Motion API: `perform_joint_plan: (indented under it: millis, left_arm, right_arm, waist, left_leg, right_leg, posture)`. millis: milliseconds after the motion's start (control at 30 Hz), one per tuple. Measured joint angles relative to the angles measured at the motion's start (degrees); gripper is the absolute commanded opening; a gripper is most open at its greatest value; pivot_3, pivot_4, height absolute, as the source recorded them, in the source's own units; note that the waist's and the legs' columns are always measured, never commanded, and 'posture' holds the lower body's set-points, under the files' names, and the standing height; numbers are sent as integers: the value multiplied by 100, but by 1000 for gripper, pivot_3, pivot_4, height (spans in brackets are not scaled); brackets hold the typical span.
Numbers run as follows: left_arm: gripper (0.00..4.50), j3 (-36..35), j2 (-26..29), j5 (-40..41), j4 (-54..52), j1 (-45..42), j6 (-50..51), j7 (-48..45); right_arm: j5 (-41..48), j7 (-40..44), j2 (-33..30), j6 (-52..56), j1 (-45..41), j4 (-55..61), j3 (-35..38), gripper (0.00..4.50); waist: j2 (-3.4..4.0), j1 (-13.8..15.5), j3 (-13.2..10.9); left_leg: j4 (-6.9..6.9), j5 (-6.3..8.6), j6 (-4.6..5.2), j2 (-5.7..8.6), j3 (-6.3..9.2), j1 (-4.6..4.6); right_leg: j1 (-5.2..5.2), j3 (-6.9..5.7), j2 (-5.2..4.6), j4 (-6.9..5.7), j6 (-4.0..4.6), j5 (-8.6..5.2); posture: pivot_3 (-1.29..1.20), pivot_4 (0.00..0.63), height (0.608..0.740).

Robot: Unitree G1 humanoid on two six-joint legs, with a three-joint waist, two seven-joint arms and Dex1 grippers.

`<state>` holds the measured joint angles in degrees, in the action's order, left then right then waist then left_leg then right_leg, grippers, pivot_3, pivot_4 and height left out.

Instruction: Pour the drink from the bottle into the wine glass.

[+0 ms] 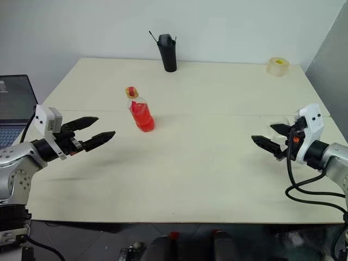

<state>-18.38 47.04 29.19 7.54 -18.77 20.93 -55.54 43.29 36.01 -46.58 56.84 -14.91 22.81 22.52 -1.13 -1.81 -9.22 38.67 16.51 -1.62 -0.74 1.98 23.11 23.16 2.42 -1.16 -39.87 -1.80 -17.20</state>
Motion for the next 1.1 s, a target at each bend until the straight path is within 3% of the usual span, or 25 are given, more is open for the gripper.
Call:
perform_joint_plan:
  millis: [267, 400, 567, 767, 1100]
  left_arm:
    - [4476, -111, -75, 9, 5, 62, -1, 18]
    - [4476, -103, -548, -84, 246, -160, -30, 575]
    - [4476, 213, -1262, -286, 253, -386, -126, 1152]
    - [4476, 691, -1964, -865, 907, -1010, -535, 1843]
    - [4476, 822, -2387, -1517, 1771, -1453, -1150, 2630]
  right_arm:
    - [209, 12, -13, 51, -182, 7, -134, 4500]
    - [449, -10, 116, 161, -492, 242, -439, 4500]
    - [479, -252, 911, 215, -1164, 630, -1699, 4500]
    - [-259, -598, 1765, -113, -1794, 365, -2869, 4500]
    - [-640, -600, 2004, -301, -1810, 264, -3069, 4500]
  waist:
    - [0, 3, 0]
    - [-1, 4, 0]
    - [-2, -2, 1]
    - [-5, 19, 3]
    - [-6, 15, 3]
  left_leg:
    - [0, 0, 0, 0, 2, 0]
    - [4, 0, 0, -1, 4, 1]
    - [8, 0, 0, -1, 10, 4]
    - [18, -1, -2, 7, 22, 22]
    - [18, -2, -3, 9, 28, 24]
  right_leg:
    - [0, -1, 0, 0, 0, 0]
    - [-1, -2, -1, -2, 0, 0]
    - [1, -4, -2, -4, 1, 0]
    - [7, -17, -4, -1, 0, 1]
    - [10, -23, -6, -4, 0, 1]
  posture:
    - [0, 150, 740]
    - [0, 150, 740]
    - [0, 150, 740]
    - [0, 150, 740]
    - [0, 150, 740]
